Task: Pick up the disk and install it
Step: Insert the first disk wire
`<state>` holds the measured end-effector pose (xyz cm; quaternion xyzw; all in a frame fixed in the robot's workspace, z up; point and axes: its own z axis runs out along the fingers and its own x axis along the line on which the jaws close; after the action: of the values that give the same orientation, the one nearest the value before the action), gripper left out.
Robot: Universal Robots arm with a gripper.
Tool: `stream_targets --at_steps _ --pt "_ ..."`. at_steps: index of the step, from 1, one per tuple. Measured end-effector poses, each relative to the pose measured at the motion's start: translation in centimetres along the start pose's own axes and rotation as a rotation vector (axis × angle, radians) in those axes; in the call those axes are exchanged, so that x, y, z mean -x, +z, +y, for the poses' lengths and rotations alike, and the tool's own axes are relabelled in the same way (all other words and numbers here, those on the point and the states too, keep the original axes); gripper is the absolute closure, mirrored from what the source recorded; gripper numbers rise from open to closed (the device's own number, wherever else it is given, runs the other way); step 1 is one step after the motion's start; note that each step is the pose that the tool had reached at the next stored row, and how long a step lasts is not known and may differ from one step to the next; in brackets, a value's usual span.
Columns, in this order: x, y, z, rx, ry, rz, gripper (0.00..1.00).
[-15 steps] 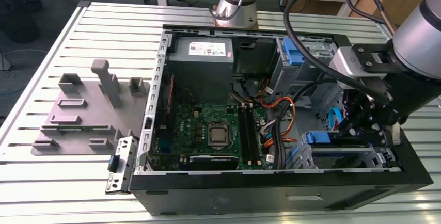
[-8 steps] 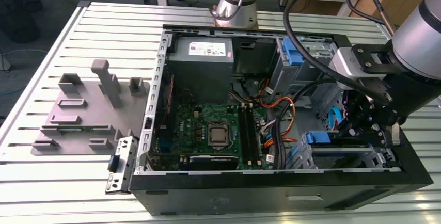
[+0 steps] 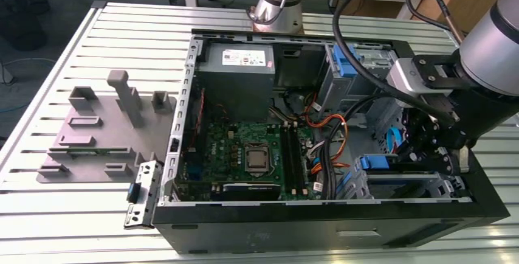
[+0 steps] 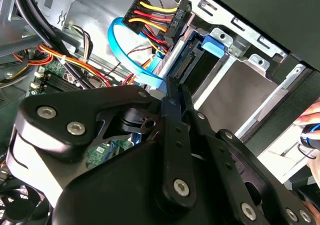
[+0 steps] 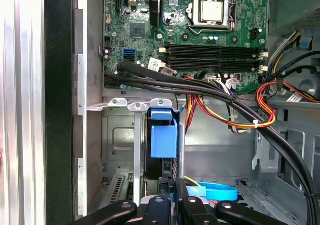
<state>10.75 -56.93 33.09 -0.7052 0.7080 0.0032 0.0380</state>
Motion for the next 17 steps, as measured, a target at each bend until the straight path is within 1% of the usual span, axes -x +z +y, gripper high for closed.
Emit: stream_targets --at_steps 10,11,12,13,17 --pt "0.0 0.08 0.01 0.0 0.0 -0.0005 0.83" --pt "0.0 0.08 0.01 0.0 0.0 -0.0005 0.77" --pt "0.0 0.08 0.01 0.0 0.0 -0.0005 0.77" --pt "0.0 0.08 0.01 0.0 0.0 -0.0005 0.71" --pt "0.0 0.06 0.0 0.0 0.0 -0.0004 0.71"
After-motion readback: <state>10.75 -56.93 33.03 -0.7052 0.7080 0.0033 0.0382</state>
